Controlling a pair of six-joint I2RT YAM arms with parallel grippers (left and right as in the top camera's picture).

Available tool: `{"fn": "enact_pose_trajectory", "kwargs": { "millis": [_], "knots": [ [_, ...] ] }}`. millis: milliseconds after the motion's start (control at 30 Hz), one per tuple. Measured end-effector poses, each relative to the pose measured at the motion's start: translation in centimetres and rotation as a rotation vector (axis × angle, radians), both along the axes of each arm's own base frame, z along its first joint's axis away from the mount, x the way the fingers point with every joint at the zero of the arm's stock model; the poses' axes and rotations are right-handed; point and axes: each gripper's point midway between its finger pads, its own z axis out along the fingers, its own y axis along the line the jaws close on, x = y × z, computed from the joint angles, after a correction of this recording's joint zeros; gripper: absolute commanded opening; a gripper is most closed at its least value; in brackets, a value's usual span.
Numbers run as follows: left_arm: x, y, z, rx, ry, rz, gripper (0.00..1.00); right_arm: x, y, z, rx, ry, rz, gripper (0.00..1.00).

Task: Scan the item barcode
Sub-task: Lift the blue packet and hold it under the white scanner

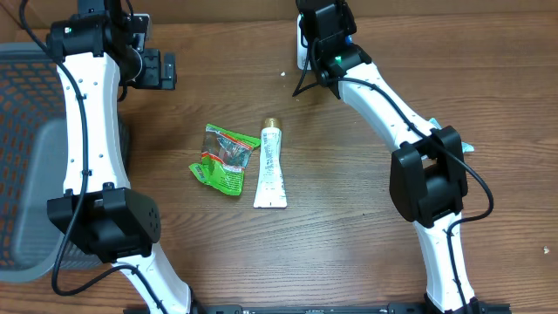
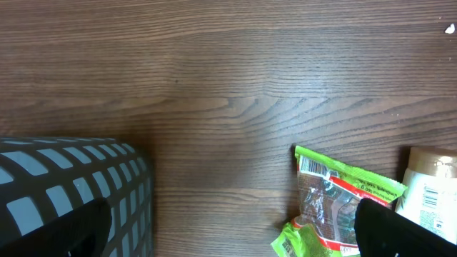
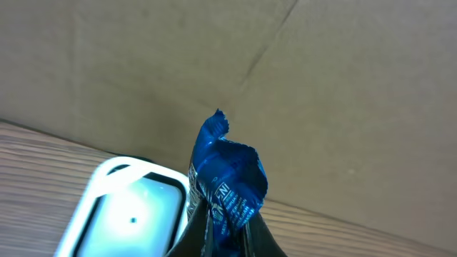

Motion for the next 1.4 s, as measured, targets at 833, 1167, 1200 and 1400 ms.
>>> {"fn": "enact_pose_trajectory", "kwargs": {
  "millis": [833,1167,1200,1400],
  "knots": [
    [0.0,0.0,0.0,0.000,0.000,0.000,1.00,0.6,1.0,-3.1,-0.496,0.098,0.262,0.04],
    [0.0,0.0,0.0,0.000,0.000,0.000,1.00,0.7,1.2,-4.1,-0.589,0.124,0.324,0.04],
    [0.0,0.0,0.0,0.000,0.000,0.000,1.00,0.7,1.3,-4.2,-0.591,0.126,0.331,0.04],
    [0.0,0.0,0.0,0.000,0.000,0.000,1.00,0.6,1.9,-6.9,-0.598,0.170,0.382,0.04]
  ]
}}
